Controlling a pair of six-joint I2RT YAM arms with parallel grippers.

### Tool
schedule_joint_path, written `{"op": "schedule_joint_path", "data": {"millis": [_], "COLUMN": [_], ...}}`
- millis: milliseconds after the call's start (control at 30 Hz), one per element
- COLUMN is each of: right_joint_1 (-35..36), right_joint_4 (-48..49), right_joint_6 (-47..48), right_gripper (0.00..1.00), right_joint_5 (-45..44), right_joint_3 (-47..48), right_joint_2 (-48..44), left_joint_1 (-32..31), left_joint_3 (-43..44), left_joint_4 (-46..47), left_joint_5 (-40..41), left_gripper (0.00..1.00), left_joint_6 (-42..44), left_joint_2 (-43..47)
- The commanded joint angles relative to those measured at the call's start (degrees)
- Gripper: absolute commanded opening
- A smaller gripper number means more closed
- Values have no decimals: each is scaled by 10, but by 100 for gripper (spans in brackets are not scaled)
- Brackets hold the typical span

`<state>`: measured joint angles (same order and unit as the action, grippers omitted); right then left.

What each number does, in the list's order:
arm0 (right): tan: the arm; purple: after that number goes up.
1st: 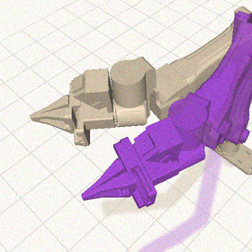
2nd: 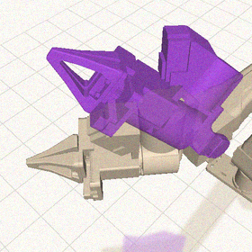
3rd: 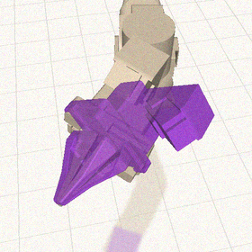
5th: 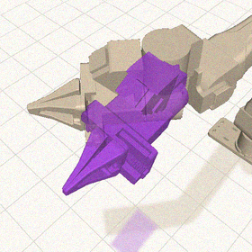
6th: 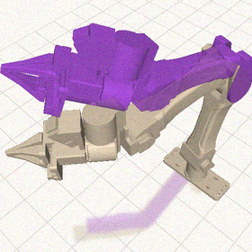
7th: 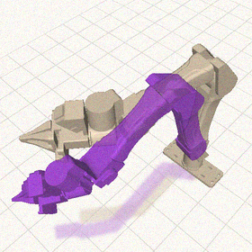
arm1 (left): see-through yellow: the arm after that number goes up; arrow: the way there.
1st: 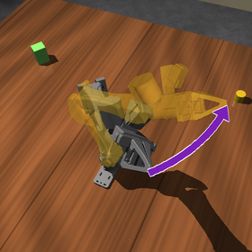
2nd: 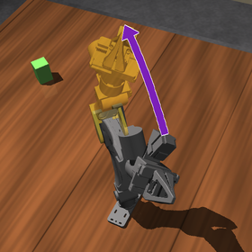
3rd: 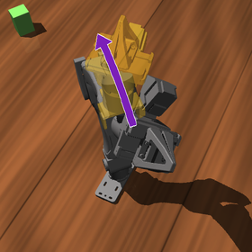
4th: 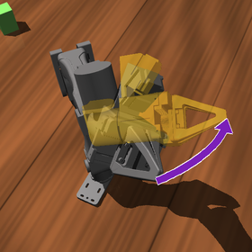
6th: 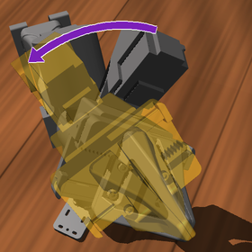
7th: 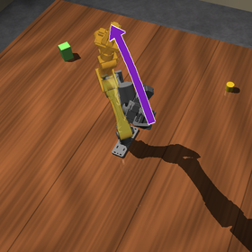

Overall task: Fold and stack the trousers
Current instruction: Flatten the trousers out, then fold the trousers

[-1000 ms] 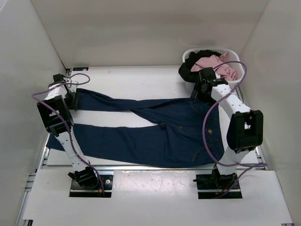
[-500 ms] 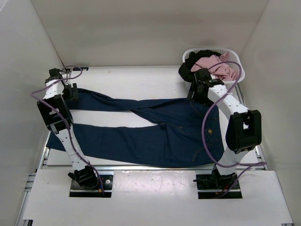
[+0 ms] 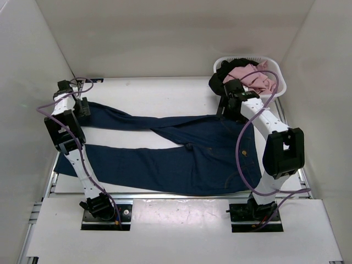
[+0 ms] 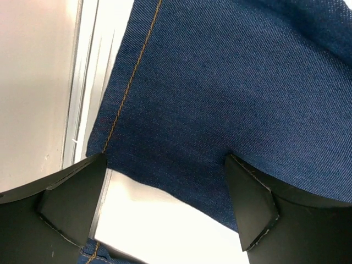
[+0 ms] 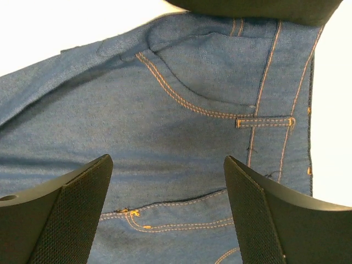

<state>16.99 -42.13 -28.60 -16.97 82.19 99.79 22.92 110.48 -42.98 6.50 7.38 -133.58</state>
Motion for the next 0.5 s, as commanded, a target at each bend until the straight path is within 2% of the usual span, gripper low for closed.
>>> {"op": "schedule_joint_path", "data": {"millis": [0, 200, 367, 467], "right_joint_1": [1, 7, 12, 17], "right_joint_4": [-5, -45, -55, -60], "right_joint_6": [22, 14, -52, -80], "right_gripper": [86, 86, 86, 86], "right_joint_5": [-3, 3, 38, 13], "right_joint_3": [60, 178, 205, 206], "right_joint_2": [32, 129, 188, 211], "left_joint_1": [9, 32, 32, 37], "left_joint_3": [-25, -45, -58, -56], "left_joint_4": [14, 14, 14, 14], "left_joint_5": [24, -2, 9, 3], "left_gripper": [100, 100, 100, 100], "left_joint_6": [1, 7, 19, 13], "left_joint_2": [35, 93, 68, 60]}}
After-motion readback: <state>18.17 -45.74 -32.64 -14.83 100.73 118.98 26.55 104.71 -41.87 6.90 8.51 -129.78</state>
